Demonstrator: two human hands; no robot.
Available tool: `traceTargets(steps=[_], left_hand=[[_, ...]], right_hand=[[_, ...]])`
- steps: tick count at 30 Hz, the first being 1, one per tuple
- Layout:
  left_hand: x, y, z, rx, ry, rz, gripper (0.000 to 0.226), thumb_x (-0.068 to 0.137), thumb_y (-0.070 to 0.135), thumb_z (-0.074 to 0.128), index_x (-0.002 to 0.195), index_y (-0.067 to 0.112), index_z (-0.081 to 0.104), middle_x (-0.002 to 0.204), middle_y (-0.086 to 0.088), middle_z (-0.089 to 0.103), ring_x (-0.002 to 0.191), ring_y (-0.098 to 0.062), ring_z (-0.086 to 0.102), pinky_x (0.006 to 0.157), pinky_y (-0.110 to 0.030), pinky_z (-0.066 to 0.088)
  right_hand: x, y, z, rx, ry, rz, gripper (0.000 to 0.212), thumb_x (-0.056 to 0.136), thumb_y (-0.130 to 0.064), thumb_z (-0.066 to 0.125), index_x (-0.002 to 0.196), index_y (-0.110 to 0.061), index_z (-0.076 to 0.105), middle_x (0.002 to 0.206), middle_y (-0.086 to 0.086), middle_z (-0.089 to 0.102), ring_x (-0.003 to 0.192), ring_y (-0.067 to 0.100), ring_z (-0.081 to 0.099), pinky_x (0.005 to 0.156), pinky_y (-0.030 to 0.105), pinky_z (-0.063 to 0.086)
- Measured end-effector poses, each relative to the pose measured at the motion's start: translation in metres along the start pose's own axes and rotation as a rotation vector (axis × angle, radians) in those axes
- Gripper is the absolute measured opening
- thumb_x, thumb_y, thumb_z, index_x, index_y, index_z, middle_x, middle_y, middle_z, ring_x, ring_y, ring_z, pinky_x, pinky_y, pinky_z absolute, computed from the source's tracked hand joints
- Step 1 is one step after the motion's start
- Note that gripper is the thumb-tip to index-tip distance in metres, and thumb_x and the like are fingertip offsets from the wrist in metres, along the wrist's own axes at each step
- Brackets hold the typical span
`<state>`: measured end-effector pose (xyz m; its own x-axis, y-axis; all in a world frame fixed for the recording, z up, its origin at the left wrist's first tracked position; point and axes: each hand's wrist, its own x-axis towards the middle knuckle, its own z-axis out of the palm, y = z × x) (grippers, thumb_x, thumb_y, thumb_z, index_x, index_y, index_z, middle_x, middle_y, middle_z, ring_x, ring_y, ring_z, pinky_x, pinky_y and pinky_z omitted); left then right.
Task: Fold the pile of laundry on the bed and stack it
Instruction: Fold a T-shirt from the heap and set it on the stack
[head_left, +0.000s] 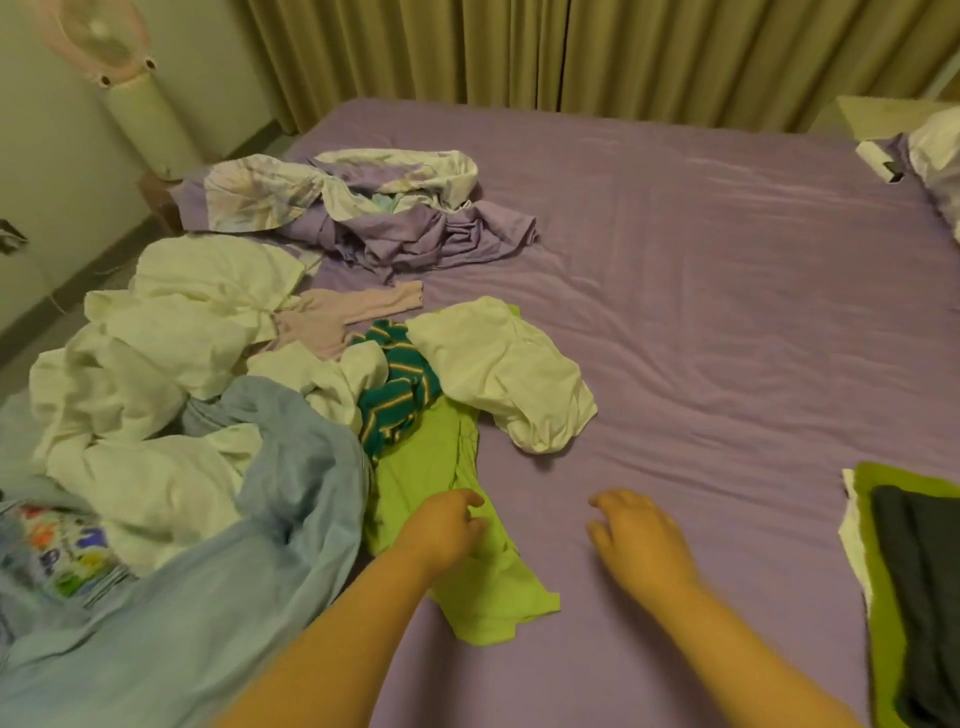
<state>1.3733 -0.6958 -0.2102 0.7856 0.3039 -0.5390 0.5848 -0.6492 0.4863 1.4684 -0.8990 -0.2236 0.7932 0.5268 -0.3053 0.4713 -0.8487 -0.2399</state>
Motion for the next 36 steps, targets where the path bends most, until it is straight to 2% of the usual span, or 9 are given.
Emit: traceTargets(steps=[10,15,19,21,26,28,30,32,36], left_hand=[[0.062,0.014,-0.024,-0.210,0.076,0.150,0.037,0.095,0.020,0.054,0.131,0.014,0.054,0.116,-0.007,0.063,0.107,-0.020,0.058,0.085,-0.020,0.039],[0.068,0.011,-0.035,-0.326,0.131,0.136,0.034,0.094,0.017,0.055,0.127,0.015,0.057,0.107,-0.005,0.064,0.098,-0.019,0.060,0.082,-0.023,0.043],[0.061,0.023,-0.047,-0.331,0.190,0.207,0.038,0.090,0.012,0.057,0.128,0.017,0.057,0.108,-0.004,0.063,0.086,-0.014,0.056,0.076,-0.019,0.041],[0.052,0.037,-0.056,-0.299,0.218,0.280,0.052,0.087,0.014,0.063,0.137,0.017,0.048,0.126,-0.007,0.055,0.103,-0.017,0.056,0.085,-0.019,0.040],[0.006,0.085,-0.080,-0.046,0.175,0.389,0.092,0.080,0.040,0.072,0.152,0.027,0.016,0.157,-0.007,0.010,0.144,-0.024,0.013,0.114,-0.032,0.018],[-0.021,0.113,-0.100,-0.020,0.246,0.471,0.071,0.082,0.037,0.069,0.144,0.022,0.038,0.147,-0.005,0.038,0.135,-0.024,0.034,0.108,-0.034,0.030],[-0.056,0.146,-0.121,-0.173,0.343,0.523,0.027,0.087,0.025,0.062,0.112,0.016,0.064,0.109,-0.001,0.065,0.103,-0.022,0.057,0.083,-0.033,0.042],[-0.094,0.173,-0.144,-0.363,0.341,0.532,0.011,0.090,0.018,0.059,0.090,0.008,0.065,0.076,0.001,0.059,0.074,-0.018,0.052,0.062,-0.031,0.034],[-0.179,0.208,-0.176,-0.705,0.183,0.579,0.009,0.088,0.009,0.057,0.086,0.003,0.062,0.067,0.004,0.048,0.064,-0.011,0.038,0.059,-0.027,0.031]], right_hand=[[0.101,-0.063,-0.001,0.161,0.104,0.246,0.050,0.091,-0.052,0.051,0.121,-0.012,0.044,0.116,0.009,0.059,0.107,0.031,0.055,0.074,0.035,0.042],[0.110,-0.066,-0.004,0.237,0.121,0.246,0.032,0.096,-0.017,0.045,0.128,-0.011,0.047,0.117,0.012,0.062,0.106,0.033,0.056,0.080,0.037,0.046],[0.089,-0.068,-0.041,0.501,0.241,0.159,0.028,0.092,-0.011,0.052,0.117,-0.009,0.062,0.107,0.010,0.067,0.094,0.026,0.060,0.072,0.030,0.042],[0.071,-0.069,-0.068,0.618,0.275,0.100,0.018,0.089,-0.008,0.055,0.102,-0.011,0.067,0.090,0.005,0.068,0.079,0.020,0.057,0.063,0.024,0.038],[0.011,-0.074,-0.152,0.987,0.308,0.065,0.018,0.086,0.000,0.057,0.084,-0.015,0.066,0.077,0.000,0.067,0.066,0.007,0.059,0.058,0.010,0.045],[-0.019,-0.076,-0.198,1.152,0.345,0.078,0.021,0.085,0.002,0.054,0.085,-0.013,0.068,0.079,0.004,0.070,0.068,0.007,0.062,0.066,0.019,0.052],[-0.050,-0.078,-0.243,1.307,0.398,0.071,0.022,0.085,0.002,0.053,0.088,-0.011,0.070,0.082,0.006,0.072,0.073,0.013,0.065,0.072,0.029,0.054],[-0.083,-0.079,-0.281,1.420,0.440,0.012,0.018,0.086,-0.002,0.057,0.093,-0.011,0.070,0.084,0.003,0.074,0.078,0.014,0.069,0.072,0.029,0.053],[-0.155,-0.081,-0.327,1.439,0.424,-0.153,0.031,0.080,-0.023,0.066,0.110,-0.017,0.067,0.105,0.000,0.072,0.100,0.016,0.067,0.072,0.023,0.054]])
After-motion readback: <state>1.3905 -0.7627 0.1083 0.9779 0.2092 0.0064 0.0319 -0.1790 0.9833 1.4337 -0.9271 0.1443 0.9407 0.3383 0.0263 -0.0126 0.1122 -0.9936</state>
